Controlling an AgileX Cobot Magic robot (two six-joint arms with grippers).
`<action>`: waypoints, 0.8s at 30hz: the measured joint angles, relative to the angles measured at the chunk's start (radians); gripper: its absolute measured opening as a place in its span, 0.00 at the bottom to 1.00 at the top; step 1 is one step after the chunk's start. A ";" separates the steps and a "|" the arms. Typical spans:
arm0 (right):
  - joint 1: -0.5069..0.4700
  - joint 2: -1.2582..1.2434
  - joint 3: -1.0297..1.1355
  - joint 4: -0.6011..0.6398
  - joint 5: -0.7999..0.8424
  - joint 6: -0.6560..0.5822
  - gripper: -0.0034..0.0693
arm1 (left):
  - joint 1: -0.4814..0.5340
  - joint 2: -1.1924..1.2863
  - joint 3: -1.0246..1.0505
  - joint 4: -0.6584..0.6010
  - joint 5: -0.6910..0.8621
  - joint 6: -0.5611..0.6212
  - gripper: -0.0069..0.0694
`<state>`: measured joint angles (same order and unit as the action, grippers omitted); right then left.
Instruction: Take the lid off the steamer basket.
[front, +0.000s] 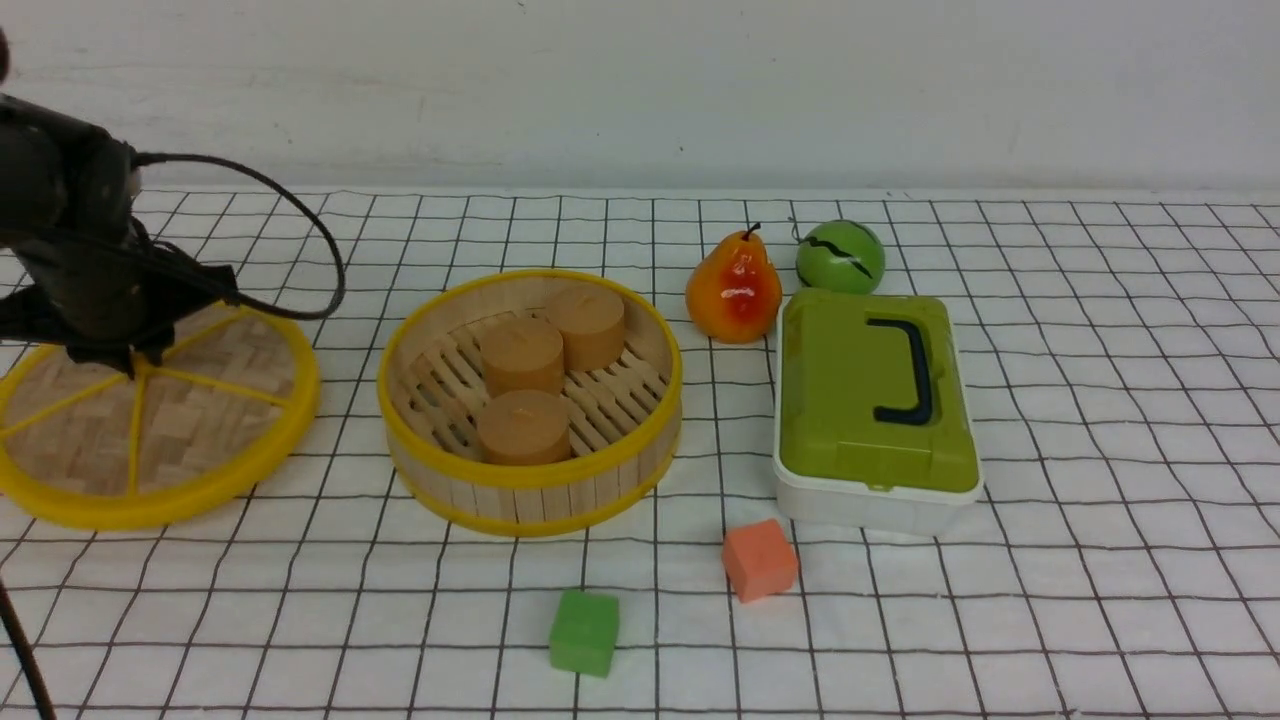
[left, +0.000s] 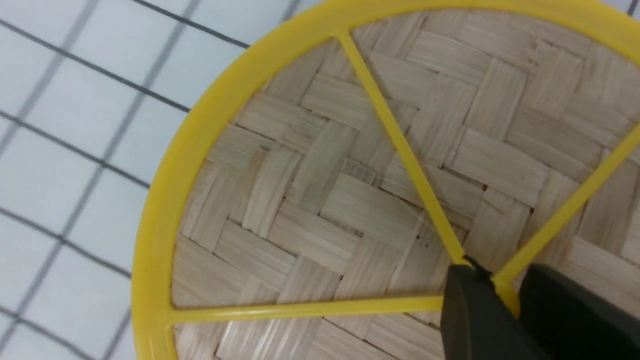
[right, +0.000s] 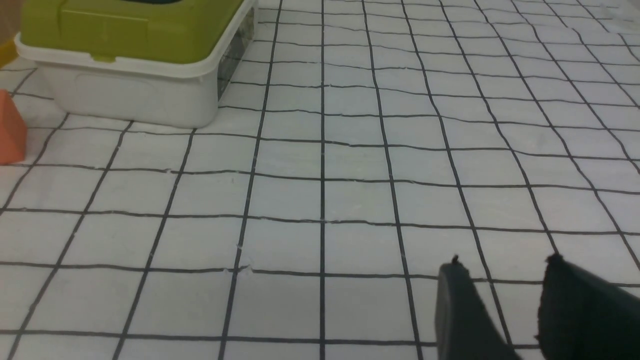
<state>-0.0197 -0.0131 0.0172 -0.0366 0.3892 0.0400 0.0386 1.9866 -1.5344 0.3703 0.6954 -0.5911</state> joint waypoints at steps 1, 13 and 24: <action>0.000 0.000 0.000 0.000 0.000 0.000 0.38 | -0.007 0.018 0.000 -0.008 -0.006 0.000 0.22; 0.000 0.000 0.000 0.000 0.000 0.000 0.38 | -0.009 -0.015 0.000 -0.057 0.020 0.004 0.49; 0.000 0.000 0.000 0.000 0.000 0.000 0.38 | -0.009 -0.574 0.083 -0.370 -0.070 0.302 0.11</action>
<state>-0.0197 -0.0131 0.0172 -0.0366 0.3892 0.0400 0.0294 1.4125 -1.4511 0.0000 0.6259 -0.2889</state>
